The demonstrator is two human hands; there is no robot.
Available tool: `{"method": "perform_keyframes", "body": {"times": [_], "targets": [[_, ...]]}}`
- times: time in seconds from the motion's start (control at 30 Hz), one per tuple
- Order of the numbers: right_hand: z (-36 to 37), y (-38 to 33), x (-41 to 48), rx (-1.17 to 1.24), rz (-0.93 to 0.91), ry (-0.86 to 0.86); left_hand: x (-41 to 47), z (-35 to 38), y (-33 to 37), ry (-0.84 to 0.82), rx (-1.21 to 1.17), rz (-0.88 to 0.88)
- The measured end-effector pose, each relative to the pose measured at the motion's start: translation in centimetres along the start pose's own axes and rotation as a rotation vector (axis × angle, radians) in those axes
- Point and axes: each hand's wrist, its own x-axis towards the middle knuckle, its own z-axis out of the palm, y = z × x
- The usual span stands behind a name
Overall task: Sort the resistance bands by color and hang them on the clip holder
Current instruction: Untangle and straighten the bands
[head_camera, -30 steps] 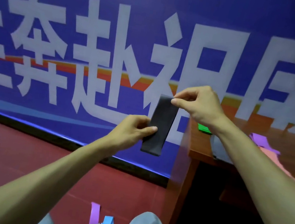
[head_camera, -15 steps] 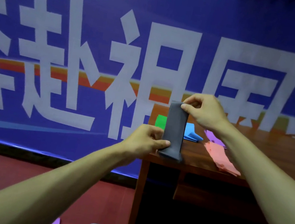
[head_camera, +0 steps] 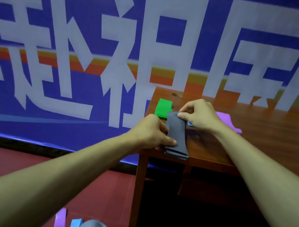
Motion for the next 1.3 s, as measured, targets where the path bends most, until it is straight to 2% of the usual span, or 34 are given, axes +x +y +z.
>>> {"method": "perform_keyframes", "body": {"times": [0.2, 0.3, 0.6, 0.97, 1.3], "targets": [[2.4, 0.9, -0.3, -0.075, -0.024, -0.026, 0.9, 0.5, 0.5, 0.021, 0.269, 0.017], [3.0, 0.8, -0.5, -0.142, -0.057, -0.003, 0.7, 0.7, 0.5, 0.089, 0.359, 0.055], [1.2, -1.7, -0.9, -0.143, -0.01, 0.023, -0.7, -0.6, -0.5, 0.051, 0.267, 0.108], [-1.4, -5.8, -2.4, -0.243, -0.04, 0.025, -3.6, -5.0, -2.8, 0.128, 0.093, 0.065], [4.2, -14.7, -1.0, -0.212, -0.186, -0.026, -7.5, -10.3, -9.5, 0.222, -0.015, -0.03]]}}
